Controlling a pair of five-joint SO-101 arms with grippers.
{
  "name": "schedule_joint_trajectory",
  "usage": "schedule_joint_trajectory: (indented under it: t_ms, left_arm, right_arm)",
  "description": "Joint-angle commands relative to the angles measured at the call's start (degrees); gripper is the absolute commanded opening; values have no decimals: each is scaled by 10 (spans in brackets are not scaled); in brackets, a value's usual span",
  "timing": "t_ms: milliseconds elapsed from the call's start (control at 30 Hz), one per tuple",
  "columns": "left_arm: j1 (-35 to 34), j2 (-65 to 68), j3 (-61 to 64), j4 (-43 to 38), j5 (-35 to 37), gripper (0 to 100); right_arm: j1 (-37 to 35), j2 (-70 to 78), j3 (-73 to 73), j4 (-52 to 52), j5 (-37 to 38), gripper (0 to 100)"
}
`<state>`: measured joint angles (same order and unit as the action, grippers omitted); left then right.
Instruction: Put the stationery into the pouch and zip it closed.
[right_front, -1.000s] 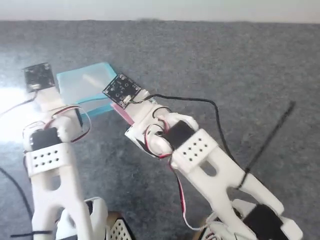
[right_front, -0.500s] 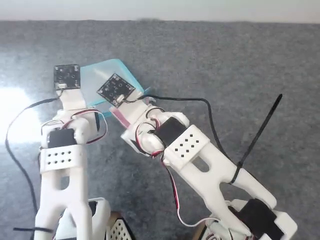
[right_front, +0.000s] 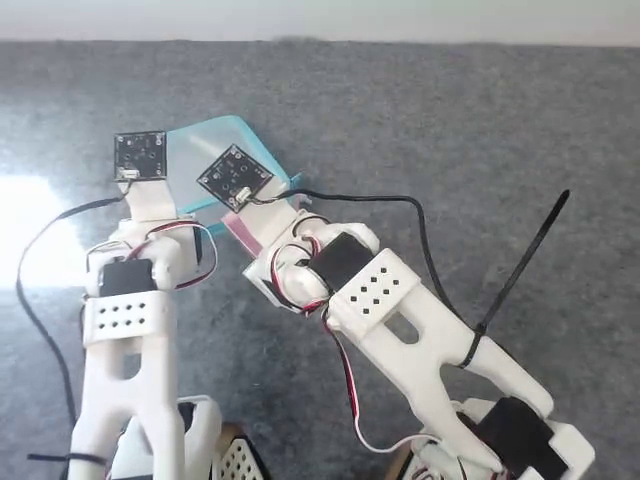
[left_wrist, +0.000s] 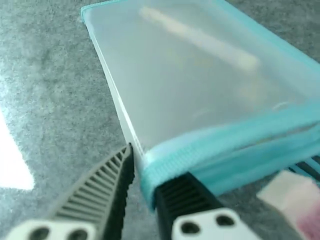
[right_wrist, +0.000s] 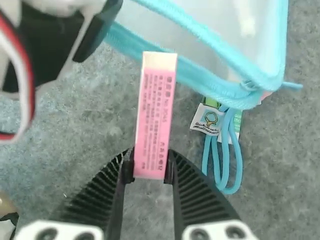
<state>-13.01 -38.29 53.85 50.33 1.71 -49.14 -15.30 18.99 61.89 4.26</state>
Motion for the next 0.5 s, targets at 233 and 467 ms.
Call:
schedule_joint_trajectory:
  t_ms: [233, 467]
  left_arm:
    - [54, -9, 1, -18, 1, 11]
    - [55, -10, -1, -19, 0, 11]
  right_arm:
    - [2, 87, -152, 70, -39, 7]
    - [43, 154, -198, 77, -58, 7]
